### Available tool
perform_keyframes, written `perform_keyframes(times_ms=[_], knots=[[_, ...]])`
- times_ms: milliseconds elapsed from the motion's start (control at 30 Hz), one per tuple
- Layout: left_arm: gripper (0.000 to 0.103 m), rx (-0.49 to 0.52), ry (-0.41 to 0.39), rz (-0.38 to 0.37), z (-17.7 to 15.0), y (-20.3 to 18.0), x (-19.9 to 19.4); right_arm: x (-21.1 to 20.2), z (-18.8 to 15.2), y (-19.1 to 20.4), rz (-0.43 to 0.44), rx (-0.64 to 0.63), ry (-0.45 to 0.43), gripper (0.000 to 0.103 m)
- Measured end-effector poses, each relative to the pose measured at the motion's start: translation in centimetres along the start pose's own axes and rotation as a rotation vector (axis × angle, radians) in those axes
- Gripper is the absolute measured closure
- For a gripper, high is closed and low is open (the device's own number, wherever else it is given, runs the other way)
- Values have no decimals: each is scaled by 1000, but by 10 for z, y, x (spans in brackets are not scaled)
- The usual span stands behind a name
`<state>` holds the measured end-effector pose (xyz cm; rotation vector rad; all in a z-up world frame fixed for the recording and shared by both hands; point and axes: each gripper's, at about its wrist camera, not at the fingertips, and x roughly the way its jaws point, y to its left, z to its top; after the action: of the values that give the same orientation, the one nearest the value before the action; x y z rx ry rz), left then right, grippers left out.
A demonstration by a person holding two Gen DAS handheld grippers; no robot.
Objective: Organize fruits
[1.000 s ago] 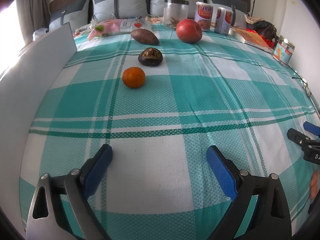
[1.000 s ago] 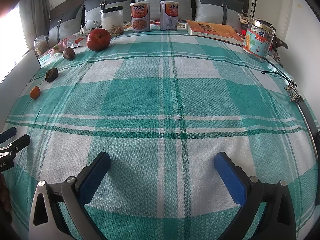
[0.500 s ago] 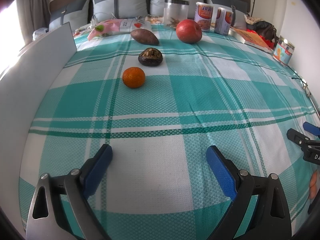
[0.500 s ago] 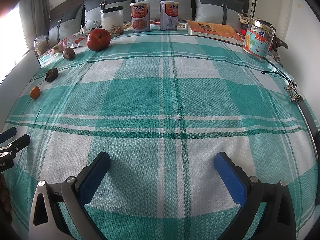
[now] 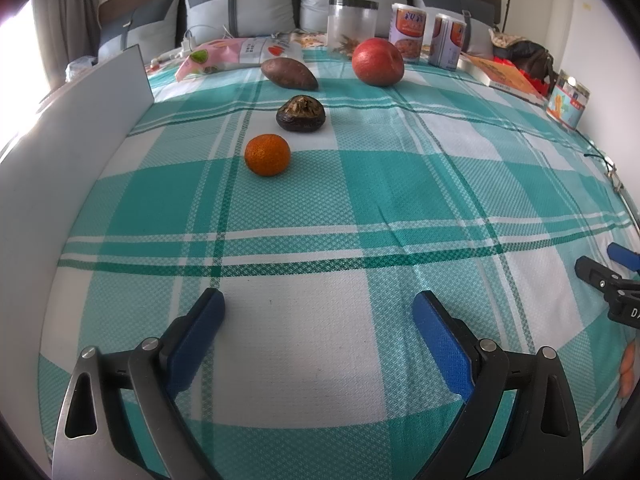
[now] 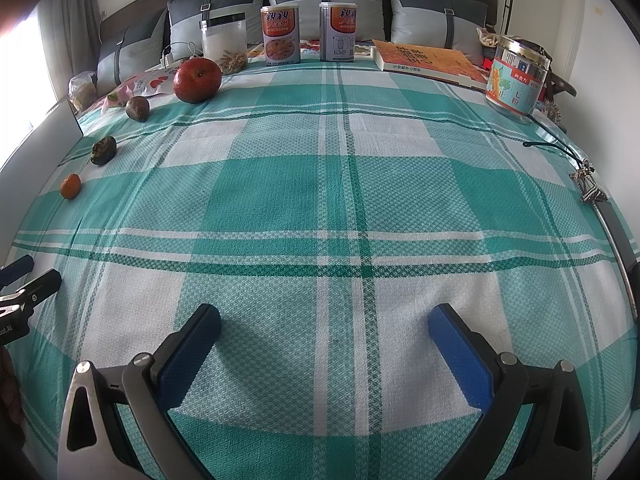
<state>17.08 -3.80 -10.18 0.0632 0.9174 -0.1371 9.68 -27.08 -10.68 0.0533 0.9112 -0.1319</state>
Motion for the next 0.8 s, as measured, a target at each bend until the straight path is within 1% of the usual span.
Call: perform_keyframes(times_ms=[733,800], knots=[[7,-1,0,0,0,0,0,0,0,0,0,0,0,0],[7,-7,-2,-9,-1,2,-1,0,0,0,0,0,0,0]])
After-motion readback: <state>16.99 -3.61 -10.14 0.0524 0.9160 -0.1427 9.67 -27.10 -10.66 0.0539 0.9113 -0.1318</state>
